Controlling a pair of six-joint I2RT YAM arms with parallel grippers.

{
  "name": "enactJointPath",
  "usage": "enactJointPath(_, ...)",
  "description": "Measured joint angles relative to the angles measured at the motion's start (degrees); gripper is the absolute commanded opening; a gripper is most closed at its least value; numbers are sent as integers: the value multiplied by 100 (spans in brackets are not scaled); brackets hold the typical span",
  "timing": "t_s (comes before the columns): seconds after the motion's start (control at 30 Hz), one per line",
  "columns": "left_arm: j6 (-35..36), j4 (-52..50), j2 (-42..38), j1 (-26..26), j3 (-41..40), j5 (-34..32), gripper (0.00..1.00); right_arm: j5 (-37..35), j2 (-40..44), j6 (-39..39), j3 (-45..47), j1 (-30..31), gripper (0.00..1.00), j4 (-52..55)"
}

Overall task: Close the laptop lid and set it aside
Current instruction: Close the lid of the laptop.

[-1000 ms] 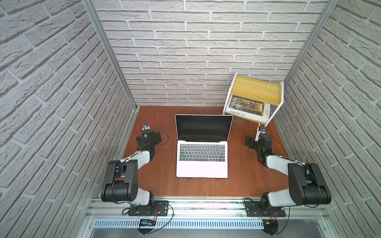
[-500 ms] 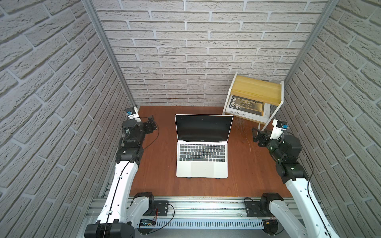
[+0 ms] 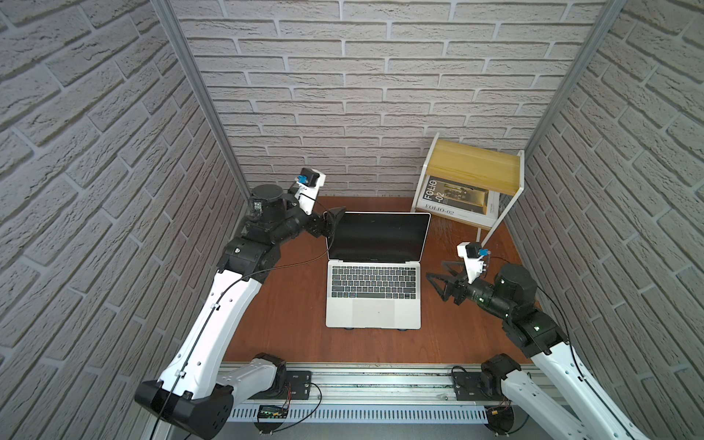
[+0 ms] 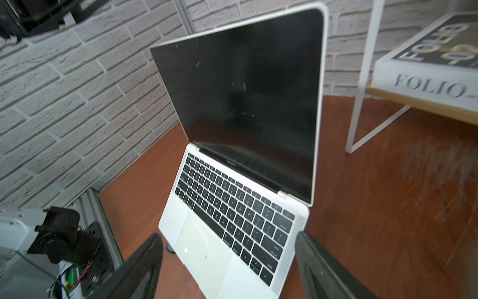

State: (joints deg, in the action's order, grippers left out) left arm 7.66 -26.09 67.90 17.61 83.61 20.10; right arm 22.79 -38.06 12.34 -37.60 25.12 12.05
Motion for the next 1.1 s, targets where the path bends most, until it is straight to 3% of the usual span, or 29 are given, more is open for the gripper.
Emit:
enactJointPath(0.2, 732, -920, 1145, 245, 1248, 439, 93, -817, -507, -188, -35, 726, 83, 79)
enactJointPath(0.53, 1351, -2214, 2929, 476, 3274, 970, 91, -1978, -881, 52, 227, 931, 85, -2)
enactJointPath(0.87, 1740, -3222, 4019, 730, 4472, 1263, 89, -2761, -970, 625, 496, 933, 86, -2)
enactJointPath(1.1, 1919, -3659, 4352, 831, 4872, 1362, 85, -2839, -1224, 780, 555, 935, 86, -9)
